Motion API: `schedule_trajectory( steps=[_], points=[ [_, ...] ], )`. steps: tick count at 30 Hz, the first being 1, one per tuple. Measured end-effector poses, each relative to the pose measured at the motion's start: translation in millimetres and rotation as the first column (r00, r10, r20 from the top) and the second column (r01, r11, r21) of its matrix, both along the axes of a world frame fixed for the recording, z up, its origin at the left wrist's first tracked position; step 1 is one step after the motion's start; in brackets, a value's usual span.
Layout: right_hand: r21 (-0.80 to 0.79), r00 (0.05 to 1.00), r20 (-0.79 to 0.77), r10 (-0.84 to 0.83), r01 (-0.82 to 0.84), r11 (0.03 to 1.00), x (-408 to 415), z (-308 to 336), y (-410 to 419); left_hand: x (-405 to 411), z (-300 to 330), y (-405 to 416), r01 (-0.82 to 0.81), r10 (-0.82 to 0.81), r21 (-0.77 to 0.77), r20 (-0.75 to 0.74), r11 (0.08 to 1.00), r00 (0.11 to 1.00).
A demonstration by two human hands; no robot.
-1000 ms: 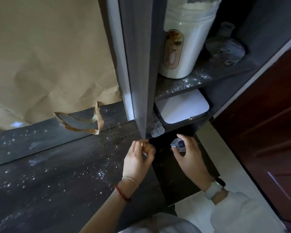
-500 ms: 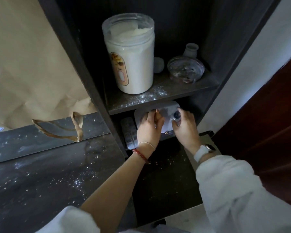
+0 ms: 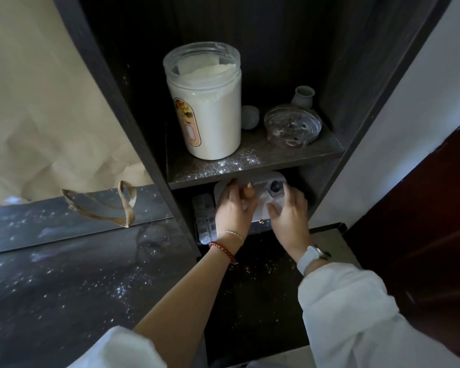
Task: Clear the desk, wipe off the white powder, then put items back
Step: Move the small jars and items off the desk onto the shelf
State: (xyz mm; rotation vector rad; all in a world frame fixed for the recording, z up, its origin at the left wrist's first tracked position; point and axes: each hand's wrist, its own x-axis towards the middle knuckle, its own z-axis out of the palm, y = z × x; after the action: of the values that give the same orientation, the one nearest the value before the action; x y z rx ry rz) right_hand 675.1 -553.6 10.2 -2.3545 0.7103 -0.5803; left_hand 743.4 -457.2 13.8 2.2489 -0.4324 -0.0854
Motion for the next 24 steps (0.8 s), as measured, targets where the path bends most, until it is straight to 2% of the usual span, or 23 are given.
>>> schedule_trajectory(
  steps=[2,5,11,16,20,24],
  points=[
    [-0.070,0.995,0.101,0.023,-0.016,0.997,-19,-8,12,-10,-3,11,0.011,-0.011,-0.012,0.048,1.000,0.999],
    [-0.045,0.982,0.172,0.078,-0.071,0.996,-41,-14,32,-25,-2,29,0.023,-0.022,-0.017,0.066,1.000,0.998],
    [-0.065,0.978,0.160,0.137,-0.128,0.990,-50,-14,78,-58,0,91,0.088,-0.087,-0.015,0.074,0.996,0.993],
    [-0.108,0.921,0.024,0.389,-0.384,0.917,-45,-25,175,-71,-22,215,-0.135,0.129,0.048,0.122,0.990,0.984],
    [-0.097,0.819,-0.084,0.567,-0.573,0.814,-28,-35,288,-73,-28,346,-0.295,0.272,0.129,0.167,0.947,0.948],
    [-0.054,0.709,-0.150,0.689,-0.702,0.710,-8,-43,418,-79,-31,487,-0.401,0.384,0.215,0.118,0.891,0.916]
  ],
)
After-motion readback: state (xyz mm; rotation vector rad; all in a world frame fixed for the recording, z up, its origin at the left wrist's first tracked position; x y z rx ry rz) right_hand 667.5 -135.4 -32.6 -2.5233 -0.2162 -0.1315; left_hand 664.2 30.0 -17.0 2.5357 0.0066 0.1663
